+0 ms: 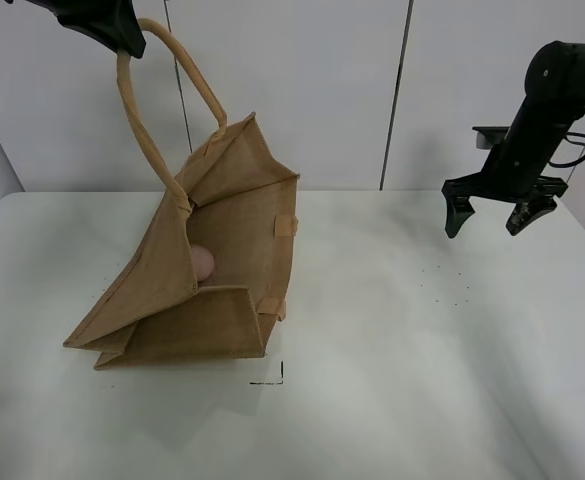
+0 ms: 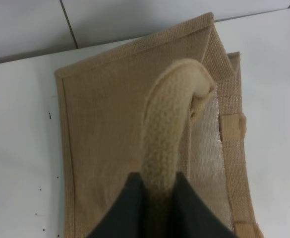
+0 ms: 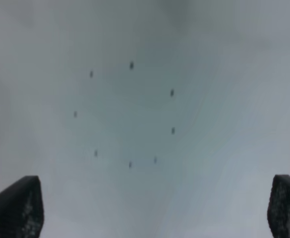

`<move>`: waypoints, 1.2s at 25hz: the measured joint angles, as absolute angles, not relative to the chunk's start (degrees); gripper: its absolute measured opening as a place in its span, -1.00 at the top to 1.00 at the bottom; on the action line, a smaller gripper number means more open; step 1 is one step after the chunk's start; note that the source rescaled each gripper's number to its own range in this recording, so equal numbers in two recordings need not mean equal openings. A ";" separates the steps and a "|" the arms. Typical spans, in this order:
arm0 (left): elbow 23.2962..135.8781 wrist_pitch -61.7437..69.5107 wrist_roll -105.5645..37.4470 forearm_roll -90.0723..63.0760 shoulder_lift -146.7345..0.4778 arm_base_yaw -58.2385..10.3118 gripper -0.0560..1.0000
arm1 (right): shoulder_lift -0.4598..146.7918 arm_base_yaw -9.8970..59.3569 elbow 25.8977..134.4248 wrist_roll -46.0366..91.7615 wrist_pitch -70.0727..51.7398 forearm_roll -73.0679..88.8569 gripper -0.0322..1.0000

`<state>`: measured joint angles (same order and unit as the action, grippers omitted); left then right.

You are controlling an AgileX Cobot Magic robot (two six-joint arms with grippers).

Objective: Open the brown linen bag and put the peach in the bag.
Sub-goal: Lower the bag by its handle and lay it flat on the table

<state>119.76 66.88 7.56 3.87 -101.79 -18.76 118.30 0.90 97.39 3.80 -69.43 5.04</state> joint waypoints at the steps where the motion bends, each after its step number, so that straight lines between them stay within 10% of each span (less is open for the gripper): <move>1: 119.76 66.88 7.56 3.87 -101.79 -18.76 0.89 | 116.61 0.90 95.16 3.80 -69.43 5.04 -1.00; 17: 119.76 66.88 7.56 3.82 -101.79 -18.76 0.89 | 60.94 0.90 41.71 3.80 -68.68 3.09 -1.00; 30: 119.76 66.88 7.56 3.82 -101.79 -18.76 0.89 | 11.35 0.90 28.64 3.75 -59.18 3.09 -1.00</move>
<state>119.76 66.88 7.56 3.82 -101.79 -18.76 11.35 0.90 28.64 3.75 -59.18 3.09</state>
